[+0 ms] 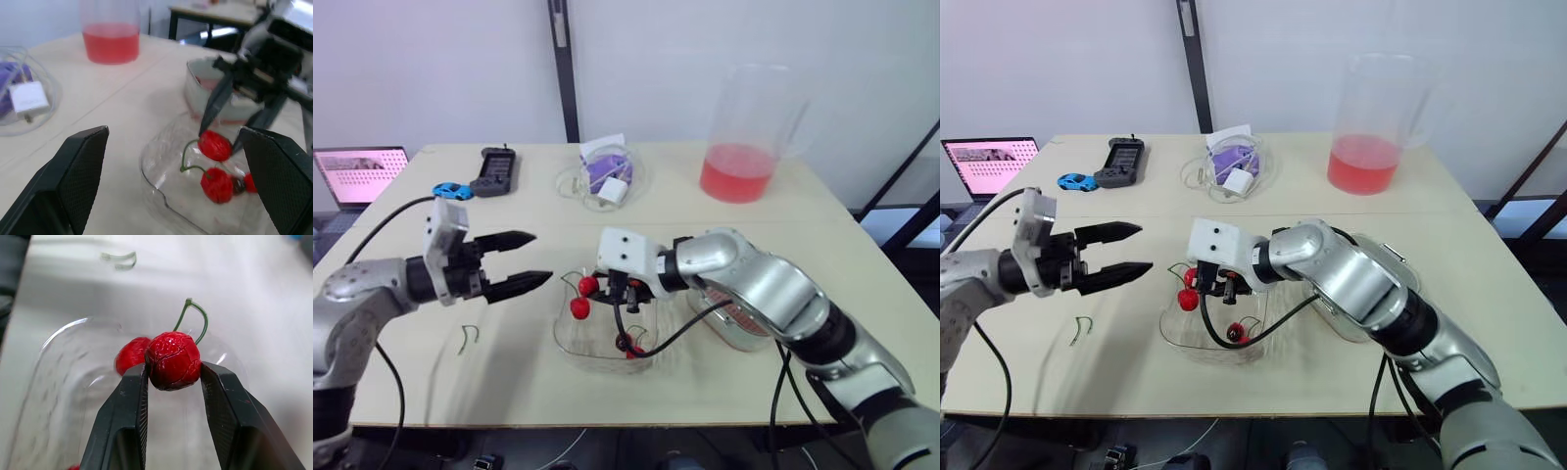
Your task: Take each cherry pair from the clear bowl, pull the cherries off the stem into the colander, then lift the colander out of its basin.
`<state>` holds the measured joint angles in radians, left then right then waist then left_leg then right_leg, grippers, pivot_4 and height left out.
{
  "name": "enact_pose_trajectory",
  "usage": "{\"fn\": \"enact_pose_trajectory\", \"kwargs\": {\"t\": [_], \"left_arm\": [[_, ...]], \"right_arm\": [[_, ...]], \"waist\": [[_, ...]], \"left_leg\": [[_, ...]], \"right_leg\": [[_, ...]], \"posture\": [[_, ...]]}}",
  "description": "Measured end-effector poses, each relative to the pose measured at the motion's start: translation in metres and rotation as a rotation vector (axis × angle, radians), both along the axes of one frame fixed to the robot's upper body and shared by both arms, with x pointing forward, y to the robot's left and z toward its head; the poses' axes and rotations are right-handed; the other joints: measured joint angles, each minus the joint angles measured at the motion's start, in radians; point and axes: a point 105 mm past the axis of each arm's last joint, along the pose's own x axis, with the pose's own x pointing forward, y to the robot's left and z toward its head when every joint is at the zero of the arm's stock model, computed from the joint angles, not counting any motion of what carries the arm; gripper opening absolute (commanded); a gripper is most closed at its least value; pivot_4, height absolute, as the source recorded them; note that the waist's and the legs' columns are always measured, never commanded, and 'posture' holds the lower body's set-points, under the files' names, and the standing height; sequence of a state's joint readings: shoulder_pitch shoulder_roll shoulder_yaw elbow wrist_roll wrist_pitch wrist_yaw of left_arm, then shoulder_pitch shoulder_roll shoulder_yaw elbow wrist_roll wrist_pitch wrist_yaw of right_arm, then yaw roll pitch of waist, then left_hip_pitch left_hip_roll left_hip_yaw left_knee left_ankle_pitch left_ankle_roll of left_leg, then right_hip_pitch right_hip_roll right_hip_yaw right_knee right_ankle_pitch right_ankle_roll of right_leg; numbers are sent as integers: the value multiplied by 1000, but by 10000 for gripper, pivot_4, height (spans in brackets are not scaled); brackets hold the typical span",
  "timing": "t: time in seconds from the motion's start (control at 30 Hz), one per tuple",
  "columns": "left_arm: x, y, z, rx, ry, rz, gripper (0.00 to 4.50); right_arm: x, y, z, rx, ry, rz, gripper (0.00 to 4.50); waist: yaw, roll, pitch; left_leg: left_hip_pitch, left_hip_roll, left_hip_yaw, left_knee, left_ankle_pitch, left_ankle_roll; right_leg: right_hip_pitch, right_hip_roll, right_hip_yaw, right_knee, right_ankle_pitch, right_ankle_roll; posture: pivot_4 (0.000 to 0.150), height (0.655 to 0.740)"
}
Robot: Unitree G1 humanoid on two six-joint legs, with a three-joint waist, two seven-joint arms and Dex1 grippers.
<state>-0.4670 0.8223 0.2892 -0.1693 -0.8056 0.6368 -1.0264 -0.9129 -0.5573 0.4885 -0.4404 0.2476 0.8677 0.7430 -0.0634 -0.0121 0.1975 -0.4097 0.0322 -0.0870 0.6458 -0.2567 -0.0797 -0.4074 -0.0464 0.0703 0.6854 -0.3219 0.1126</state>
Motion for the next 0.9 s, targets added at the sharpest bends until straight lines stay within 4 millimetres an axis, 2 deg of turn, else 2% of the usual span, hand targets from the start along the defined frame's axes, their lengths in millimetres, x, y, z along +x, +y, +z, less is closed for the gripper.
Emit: {"fn": "enact_pose_trajectory", "kwargs": {"t": [0.1, 0.27, 0.4, 0.6, 0.7, 0.9], "left_arm": [[6, -3, 12, -56, -9, -16, 45000], [15, -11, 19, -109, -2, -48, 45000], [21, -19, 27, -167, -10, -80, 45000], [26, -35, 32, -228, -7, -124, 45000], [29, -42, 32, -255, 5, -133, 45000], [32, -52, 45, -304, 5, -154, 45000]], "right_arm": [[5, -4, 9, 90, -145, -25, 16419], [12, -10, 10, 220, -382, -95, 16419], [17, -13, 24, 365, -463, -176, 16419], [20, -13, 35, 605, -403, -282, 16419], [19, -13, 37, 639, -393, -289, 16419], [15, -18, 39, 661, -418, -301, 16419]], "waist": [[-2, -1, 0], [-5, -1, 0], [-5, -1, 0], [-5, -1, 0], [-3, -1, -1], [-5, -1, -1]], "left_leg": [[0, 0, 0, 0, 0, 0], [0, 0, 0, 0, 0, -1], [0, 0, 0, 0, 0, -1], [0, 0, 0, 0, 1, -2], [0, 0, 0, 0, 1, -2], [0, 0, 0, 0, 1, -2]], "right_leg": [[0, 0, 0, -1, 0, 0], [0, 0, 0, 0, 0, 0], [0, 0, 0, 1, 0, 0], [0, 0, 0, 1, 0, 0], [0, 0, 0, 1, 0, 0], [0, 0, 0, 1, 0, 0]], "posture": [[1500, 7332], [1500, 7332], [1500, 7332], [1500, 7332], [1500, 7332], [1500, 7332]]}}
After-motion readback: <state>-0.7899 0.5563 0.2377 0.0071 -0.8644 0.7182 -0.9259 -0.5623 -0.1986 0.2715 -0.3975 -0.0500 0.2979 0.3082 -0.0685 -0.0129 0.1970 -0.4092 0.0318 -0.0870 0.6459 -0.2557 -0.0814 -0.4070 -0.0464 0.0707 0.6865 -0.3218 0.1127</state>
